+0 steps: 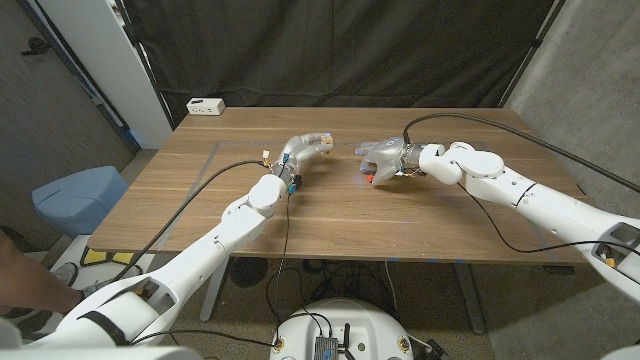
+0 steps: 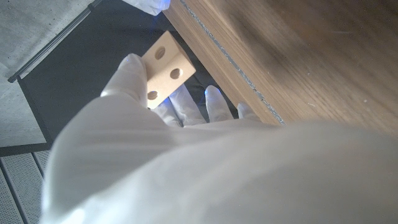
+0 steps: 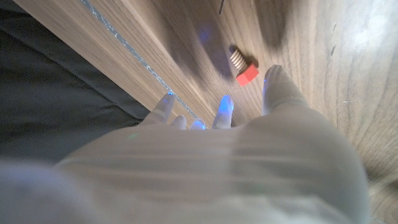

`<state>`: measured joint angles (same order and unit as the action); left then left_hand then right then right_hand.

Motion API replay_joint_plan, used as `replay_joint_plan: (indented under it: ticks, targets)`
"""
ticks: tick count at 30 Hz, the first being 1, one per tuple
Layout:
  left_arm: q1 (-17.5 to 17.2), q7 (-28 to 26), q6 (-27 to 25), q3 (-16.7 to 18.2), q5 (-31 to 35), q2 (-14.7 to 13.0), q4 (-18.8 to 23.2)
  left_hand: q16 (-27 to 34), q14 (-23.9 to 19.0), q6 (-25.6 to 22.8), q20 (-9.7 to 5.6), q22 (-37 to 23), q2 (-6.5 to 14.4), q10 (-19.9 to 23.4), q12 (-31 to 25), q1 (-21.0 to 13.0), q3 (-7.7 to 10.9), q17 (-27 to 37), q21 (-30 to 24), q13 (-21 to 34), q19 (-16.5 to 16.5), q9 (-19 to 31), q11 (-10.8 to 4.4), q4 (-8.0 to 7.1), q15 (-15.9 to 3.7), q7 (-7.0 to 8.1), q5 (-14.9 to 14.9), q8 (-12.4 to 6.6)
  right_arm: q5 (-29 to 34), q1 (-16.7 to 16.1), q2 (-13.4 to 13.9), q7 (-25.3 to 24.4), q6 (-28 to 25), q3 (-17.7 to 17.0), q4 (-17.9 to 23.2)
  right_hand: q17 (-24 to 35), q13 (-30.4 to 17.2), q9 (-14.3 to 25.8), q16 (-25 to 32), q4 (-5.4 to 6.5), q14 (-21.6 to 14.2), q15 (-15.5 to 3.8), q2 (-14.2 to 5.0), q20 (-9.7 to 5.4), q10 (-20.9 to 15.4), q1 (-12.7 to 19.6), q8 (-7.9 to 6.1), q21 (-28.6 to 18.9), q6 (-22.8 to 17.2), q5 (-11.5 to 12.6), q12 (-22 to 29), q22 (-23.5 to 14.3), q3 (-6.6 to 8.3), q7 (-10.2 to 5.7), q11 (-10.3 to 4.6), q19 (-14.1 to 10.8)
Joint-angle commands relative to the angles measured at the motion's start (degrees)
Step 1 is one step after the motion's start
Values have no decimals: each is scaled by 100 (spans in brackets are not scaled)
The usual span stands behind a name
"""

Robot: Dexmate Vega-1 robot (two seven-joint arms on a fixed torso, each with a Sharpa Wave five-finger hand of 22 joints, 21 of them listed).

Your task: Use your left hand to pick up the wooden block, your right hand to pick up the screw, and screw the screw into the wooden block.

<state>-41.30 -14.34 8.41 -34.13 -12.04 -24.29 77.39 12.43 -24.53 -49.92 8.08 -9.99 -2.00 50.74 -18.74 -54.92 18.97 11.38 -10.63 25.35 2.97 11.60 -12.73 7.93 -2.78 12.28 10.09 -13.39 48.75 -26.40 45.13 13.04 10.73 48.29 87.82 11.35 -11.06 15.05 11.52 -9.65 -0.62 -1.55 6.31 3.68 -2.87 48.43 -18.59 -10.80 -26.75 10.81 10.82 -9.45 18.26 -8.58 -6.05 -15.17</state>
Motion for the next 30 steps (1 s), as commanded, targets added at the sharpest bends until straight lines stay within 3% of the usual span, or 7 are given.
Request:
replay_joint_plan:
  ticks: [1, 12, 20, 30]
  targets:
    - [-29, 21, -3, 32, -19, -39, 3, 44, -56, -138, -14, -16, 69, 27, -12, -15, 4, 29, -43, 52, 5, 24, 6, -10, -572, 15, 45, -43, -59, 49, -18, -91, 120, 17, -150, 11, -32, 39, 56, 3, -10, -34, 18, -26, -27, 70, -47, -10, -58, 4, 39, -21, 31, 0, -30, -57]
    - [-50, 58, 42, 39, -24, -70, 18, 46, -56, -147, -25, -17, 81, 29, -5, -10, -5, 32, -47, 64, 9, 23, 5, -11, -581, 15, 47, -46, -90, 36, -18, -187, 173, 25, -199, 16, -34, 88, 69, 7, -52, -78, 29, -65, -88, 114, -163, -22, -198, 9, 51, -22, 66, 17, -62, -112]
    - [-115, -4, -6, 59, -14, -98, 110, 48, -58, -149, -31, -17, 89, 34, -2, -11, -10, 33, -48, 73, 7, 23, 4, -9, -581, 16, 48, -46, -81, 46, -41, -244, 204, 42, -232, 19, -36, 154, 90, 7, -129, -169, 40, -88, -196, 178, -315, -41, -378, 12, 71, -23, 111, 38, -230, -203]
    - [-155, -32, -12, 72, -7, -113, 152, 51, -60, -150, -31, -18, 96, 43, -1, -8, -18, 34, -50, 83, 8, 22, 4, -9, -579, 17, 49, -47, -154, 132, -121, -189, 264, 83, -374, 23, -35, 215, 97, 14, -170, -213, 45, -133, -264, 214, -449, -55, -528, 10, 73, -24, 144, 73, -245, -289]
